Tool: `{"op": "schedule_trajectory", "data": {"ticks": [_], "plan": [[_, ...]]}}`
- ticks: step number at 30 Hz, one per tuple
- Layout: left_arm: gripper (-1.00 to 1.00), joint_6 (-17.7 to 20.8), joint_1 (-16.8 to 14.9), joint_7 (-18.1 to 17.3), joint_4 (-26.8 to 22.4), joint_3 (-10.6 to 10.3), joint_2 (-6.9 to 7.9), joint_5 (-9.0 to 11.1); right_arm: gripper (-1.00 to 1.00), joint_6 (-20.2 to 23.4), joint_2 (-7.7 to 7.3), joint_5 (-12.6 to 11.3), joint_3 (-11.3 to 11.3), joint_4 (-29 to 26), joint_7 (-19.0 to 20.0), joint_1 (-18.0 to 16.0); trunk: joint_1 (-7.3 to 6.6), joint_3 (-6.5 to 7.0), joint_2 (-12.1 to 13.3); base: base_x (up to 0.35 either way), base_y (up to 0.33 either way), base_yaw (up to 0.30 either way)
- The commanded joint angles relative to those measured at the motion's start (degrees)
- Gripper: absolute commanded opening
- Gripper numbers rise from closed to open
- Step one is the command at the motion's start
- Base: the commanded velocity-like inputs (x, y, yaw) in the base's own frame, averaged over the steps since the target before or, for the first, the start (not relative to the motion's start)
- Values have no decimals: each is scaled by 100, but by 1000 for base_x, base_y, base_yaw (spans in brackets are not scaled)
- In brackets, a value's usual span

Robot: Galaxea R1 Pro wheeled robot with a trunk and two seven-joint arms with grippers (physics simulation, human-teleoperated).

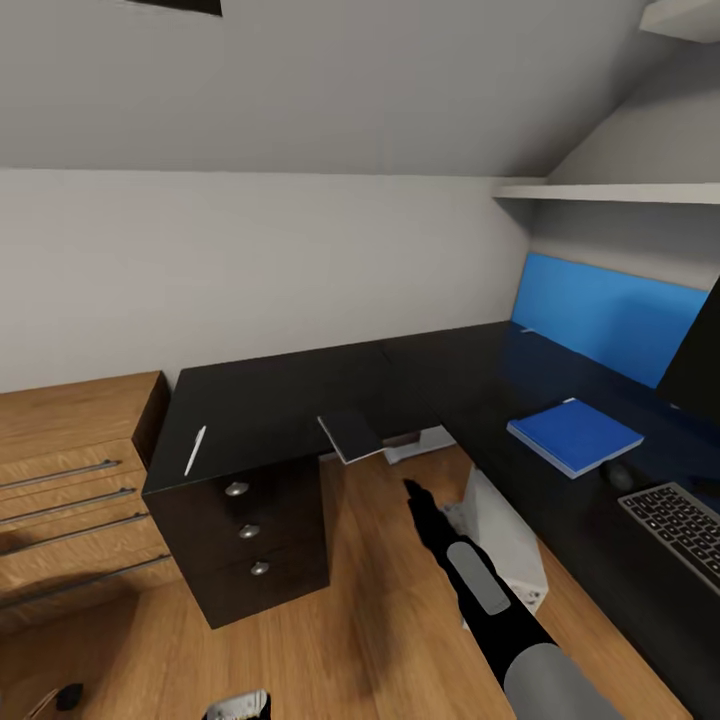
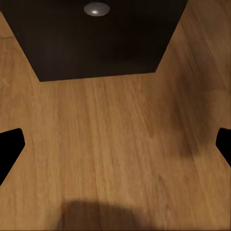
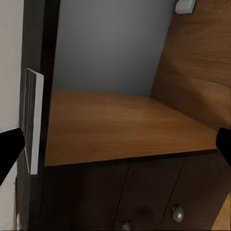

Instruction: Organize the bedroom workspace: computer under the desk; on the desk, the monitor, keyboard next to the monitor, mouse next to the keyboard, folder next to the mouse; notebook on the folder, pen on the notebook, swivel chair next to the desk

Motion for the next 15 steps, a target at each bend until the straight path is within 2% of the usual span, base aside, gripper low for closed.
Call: {"op": "schedule_trajectory", "data": {"ticks": [1,5,9,13,15], "plan": [[100,-26,-4,42,-26,-34,8,48,100,97,-2,-31,11,-11,8,-2,22,-24,-44,0,0,0],[100,-26,-2,42,-169,-17,36,59,100,300,-3,-33,19,-11,174,-4,110,-96,-205,0,0,0],[100,-19,45,39,-512,-10,122,100,100,394,-4,-34,26,-11,275,-3,198,-167,-365,0,0,0],[100,16,302,36,-1002,-7,252,210,100,436,-5,-34,35,-18,316,-4,286,-239,-525,0,0,0],[100,53,531,34,-1376,-6,336,336,100,450,-5,-34,41,-26,330,-3,330,-275,-606,0,0,0]]}}
